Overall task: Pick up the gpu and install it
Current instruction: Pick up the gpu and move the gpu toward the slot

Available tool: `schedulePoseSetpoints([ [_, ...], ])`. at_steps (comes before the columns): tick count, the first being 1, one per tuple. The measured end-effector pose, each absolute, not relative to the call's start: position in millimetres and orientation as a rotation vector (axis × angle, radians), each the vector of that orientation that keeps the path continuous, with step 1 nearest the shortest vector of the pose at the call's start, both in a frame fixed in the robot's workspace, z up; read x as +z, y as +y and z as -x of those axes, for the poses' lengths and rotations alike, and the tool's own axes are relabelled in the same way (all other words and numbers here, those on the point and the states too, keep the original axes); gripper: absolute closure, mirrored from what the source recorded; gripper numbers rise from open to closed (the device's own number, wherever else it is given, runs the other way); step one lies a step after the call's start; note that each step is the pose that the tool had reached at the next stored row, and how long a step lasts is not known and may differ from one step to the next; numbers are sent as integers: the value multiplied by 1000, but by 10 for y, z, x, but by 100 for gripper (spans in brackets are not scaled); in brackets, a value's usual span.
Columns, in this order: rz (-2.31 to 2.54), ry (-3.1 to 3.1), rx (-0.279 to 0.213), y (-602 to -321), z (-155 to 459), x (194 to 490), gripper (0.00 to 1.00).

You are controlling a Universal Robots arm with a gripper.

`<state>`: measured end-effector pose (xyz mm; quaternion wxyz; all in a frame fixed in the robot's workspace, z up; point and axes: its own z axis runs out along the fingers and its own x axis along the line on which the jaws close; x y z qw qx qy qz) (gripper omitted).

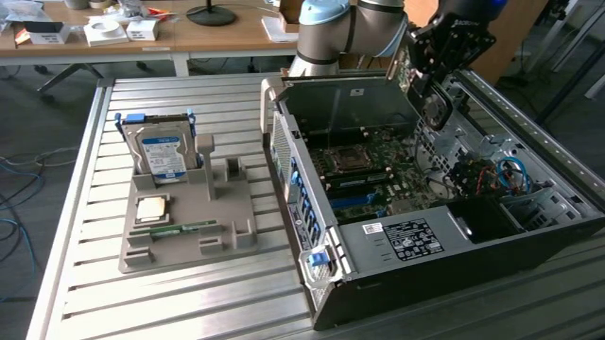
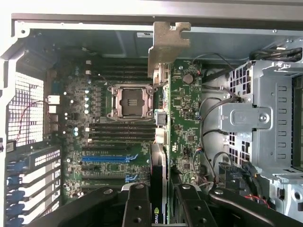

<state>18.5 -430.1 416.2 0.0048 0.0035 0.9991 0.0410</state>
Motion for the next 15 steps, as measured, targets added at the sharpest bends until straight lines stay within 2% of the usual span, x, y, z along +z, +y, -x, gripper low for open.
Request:
schedulePoseSetpoints([
  [15,-11,3129,129,-4301,-187,3923,74],
])
